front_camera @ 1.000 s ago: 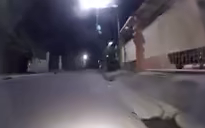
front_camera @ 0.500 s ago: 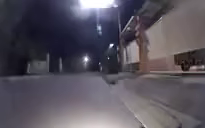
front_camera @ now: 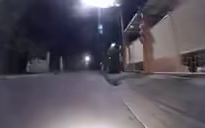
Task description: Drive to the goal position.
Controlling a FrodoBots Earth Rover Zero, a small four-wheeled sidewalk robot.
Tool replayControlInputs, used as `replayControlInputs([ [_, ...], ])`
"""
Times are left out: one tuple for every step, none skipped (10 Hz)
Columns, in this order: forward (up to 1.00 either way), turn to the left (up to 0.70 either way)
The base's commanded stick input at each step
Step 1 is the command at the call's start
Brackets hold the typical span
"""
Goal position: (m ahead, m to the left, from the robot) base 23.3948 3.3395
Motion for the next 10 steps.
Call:
replayControlInputs([
  [0.70,0.00],
  [0.70,0.00],
  [0.70,0.00],
  [0.70,0.00],
  [0.70,0.00],
  [0.70,0.00],
  [0.70,0.00],
  [0.70,0.00],
  [0.70,0.00],
  [0.70,0.00],
])
